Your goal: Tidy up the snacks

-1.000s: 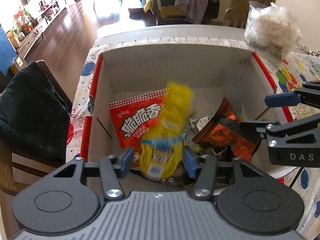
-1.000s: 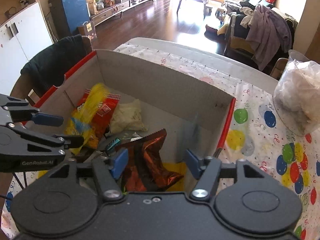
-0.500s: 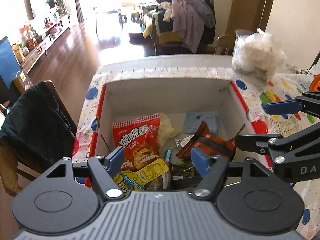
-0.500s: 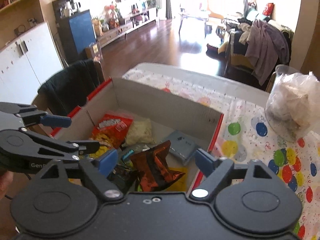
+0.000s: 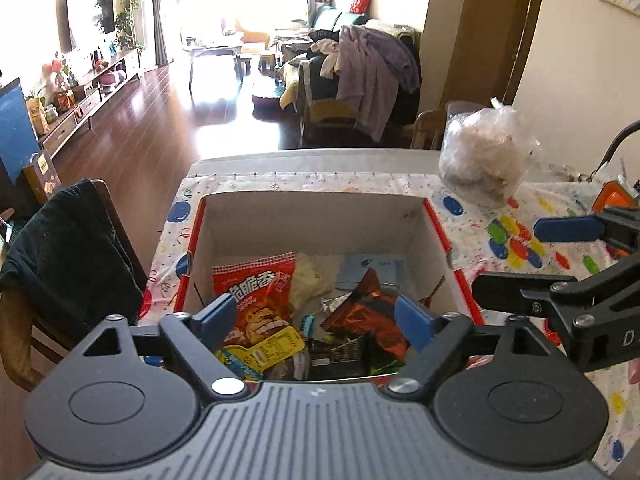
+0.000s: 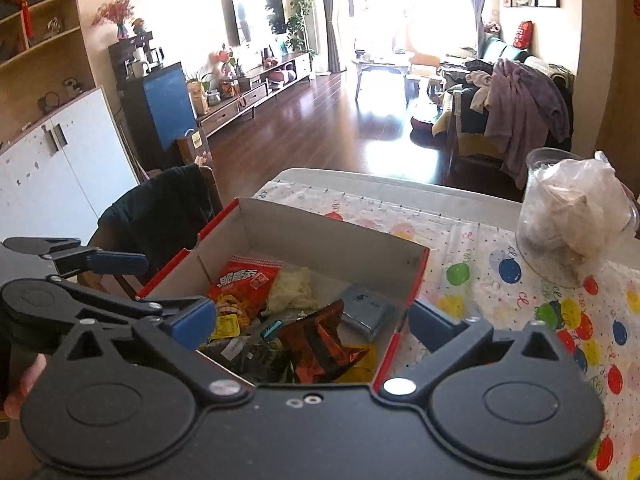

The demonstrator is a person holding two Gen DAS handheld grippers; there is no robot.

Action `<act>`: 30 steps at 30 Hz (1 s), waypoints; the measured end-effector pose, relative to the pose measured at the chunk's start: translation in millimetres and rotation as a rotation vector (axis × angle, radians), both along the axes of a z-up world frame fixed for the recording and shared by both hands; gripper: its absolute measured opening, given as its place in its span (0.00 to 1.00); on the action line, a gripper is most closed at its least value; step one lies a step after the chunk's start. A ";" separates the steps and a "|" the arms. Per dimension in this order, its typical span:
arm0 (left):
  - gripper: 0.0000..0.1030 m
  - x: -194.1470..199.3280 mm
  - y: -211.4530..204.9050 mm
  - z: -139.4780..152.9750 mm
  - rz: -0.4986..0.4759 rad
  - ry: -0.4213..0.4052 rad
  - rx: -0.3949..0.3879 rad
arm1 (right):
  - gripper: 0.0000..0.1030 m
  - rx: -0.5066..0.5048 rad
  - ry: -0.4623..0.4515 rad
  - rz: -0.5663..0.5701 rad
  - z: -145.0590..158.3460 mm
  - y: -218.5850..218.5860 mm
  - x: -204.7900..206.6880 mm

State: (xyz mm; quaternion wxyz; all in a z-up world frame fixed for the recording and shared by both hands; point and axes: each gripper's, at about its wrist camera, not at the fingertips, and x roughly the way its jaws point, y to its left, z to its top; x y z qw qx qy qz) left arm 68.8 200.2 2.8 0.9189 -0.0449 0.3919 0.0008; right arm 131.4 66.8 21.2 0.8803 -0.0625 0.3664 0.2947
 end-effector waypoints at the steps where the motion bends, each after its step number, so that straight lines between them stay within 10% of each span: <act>1: 0.94 -1.8 0.2 0.9 0.000 -0.007 -0.011 | 1.00 0.003 -0.002 -0.003 0.1 -2.5 -1.3; 30: 0.98 -17.6 -12.0 12.1 0.059 -0.082 0.054 | 1.00 0.098 -0.025 -0.043 -5.1 -35.0 -18.9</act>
